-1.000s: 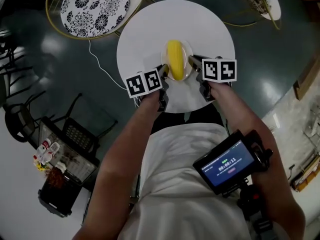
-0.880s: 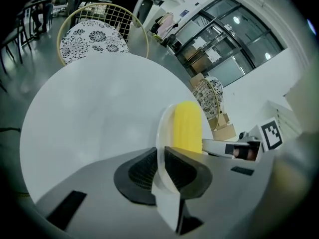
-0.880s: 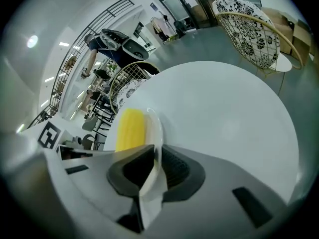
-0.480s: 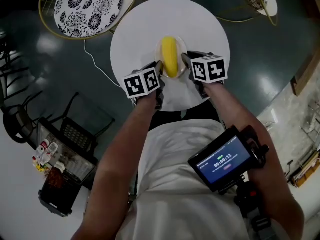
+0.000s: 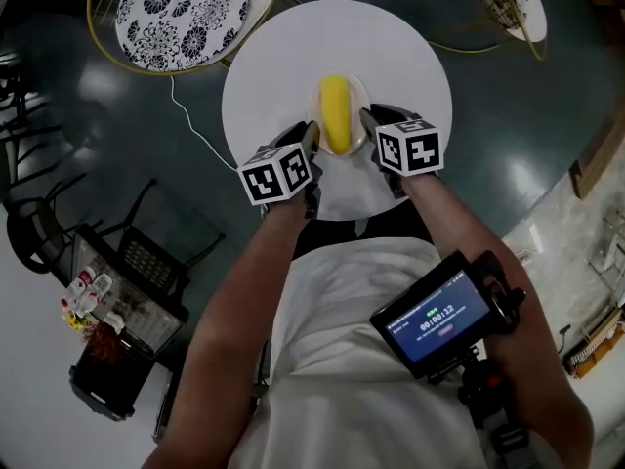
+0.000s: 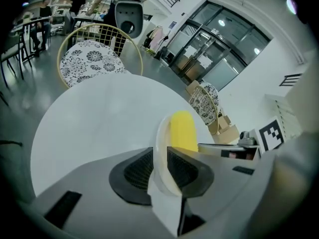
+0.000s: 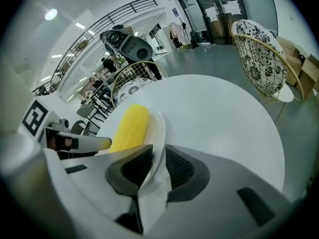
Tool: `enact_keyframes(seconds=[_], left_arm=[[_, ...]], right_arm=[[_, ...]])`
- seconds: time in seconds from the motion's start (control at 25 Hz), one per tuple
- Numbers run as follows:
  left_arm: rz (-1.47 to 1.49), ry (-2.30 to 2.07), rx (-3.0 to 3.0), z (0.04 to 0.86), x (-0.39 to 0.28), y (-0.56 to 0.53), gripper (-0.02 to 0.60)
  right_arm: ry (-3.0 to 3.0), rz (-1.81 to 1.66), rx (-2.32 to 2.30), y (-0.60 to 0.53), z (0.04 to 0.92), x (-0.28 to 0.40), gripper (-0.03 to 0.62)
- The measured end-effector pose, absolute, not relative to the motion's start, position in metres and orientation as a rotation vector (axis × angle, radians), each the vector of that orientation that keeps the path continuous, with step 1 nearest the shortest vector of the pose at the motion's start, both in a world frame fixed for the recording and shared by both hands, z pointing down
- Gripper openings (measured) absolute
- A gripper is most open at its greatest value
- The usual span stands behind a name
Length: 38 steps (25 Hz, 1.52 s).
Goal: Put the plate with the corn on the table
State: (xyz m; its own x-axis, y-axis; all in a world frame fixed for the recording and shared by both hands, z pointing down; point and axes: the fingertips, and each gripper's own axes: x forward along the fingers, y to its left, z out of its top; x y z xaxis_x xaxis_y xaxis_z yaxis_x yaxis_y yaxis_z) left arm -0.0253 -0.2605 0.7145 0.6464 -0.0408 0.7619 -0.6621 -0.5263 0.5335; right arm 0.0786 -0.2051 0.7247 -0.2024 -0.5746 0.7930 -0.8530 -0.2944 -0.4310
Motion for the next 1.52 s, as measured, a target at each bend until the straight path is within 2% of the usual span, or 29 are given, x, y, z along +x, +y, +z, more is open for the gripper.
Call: enact_keyframes(seconds=[0.56,0.64,0.72,1.52], left_arm=[[0.754,-0.677,2.001,0.691,-0.061,-0.242,0.061],[0.750,-0.696,2.008,0.687,-0.065,-0.233,0.033],[0.742,-0.712,2.015,0.682,-0.070,-0.224,0.006],[0.562,-0.743,2.130,0.597,-0.090,-0.144,0.006]], right_arm=[[-1.635,1.441,1.825,-0.154,0.710,0.096,0.055],[-1.642,1.440,1.815,-0.145,0.707,0.096,0.015],[-1.653,1.440,1.803,-0.136,0.703,0.095,0.015],[-2.065,1.371,1.697,-0.098,0.602,0.057,0.014]])
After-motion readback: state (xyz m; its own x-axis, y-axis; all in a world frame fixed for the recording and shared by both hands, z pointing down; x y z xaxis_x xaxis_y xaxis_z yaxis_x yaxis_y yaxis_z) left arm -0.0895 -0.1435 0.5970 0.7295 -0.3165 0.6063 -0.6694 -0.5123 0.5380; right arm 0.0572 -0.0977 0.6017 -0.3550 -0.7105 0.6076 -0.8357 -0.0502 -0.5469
